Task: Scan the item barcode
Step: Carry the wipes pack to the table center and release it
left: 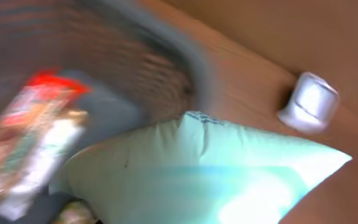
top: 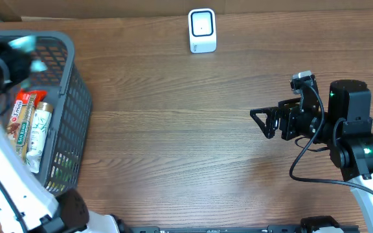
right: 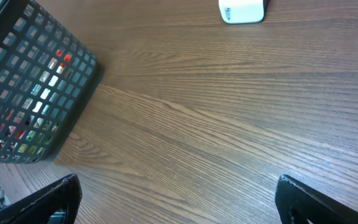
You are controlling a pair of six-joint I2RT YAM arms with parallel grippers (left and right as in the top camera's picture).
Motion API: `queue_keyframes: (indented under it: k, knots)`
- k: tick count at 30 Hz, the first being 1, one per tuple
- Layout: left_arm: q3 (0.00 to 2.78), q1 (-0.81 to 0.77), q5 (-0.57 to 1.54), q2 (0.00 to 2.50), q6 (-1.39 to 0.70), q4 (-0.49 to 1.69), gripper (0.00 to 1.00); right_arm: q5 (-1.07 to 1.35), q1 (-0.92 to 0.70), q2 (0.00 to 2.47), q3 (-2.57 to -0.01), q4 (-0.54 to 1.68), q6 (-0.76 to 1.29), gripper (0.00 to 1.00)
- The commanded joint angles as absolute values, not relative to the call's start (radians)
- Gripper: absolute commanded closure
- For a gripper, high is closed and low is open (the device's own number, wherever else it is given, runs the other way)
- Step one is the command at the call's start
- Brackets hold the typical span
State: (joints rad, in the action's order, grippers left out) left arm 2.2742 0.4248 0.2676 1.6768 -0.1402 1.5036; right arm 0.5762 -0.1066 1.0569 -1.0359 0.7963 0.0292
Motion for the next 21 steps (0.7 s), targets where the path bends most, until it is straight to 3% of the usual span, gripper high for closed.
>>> queue_keyframes:
  k: [1,10,19,21]
  knots:
    - [2.280,0.260,0.384,1.675,-0.059,1.536,0.96,0.578,-0.114,1.055,-1.061,0.791,0.025,0.00]
    - [1.937,-0.187,0.263,1.737,-0.143,1.412,0.96,0.577,-0.114,1.055,-1.061,0.776,0.025,0.00]
    - [1.652,-0.355,0.259,1.894,-0.230,1.211,0.96,0.577,-0.114,1.055,-1.061,0.764,0.025,0.00]
    - [1.638,-0.379,0.260,1.938,-0.229,1.192,0.85,0.577,-0.114,1.055,-1.061,0.765,0.025,0.00]
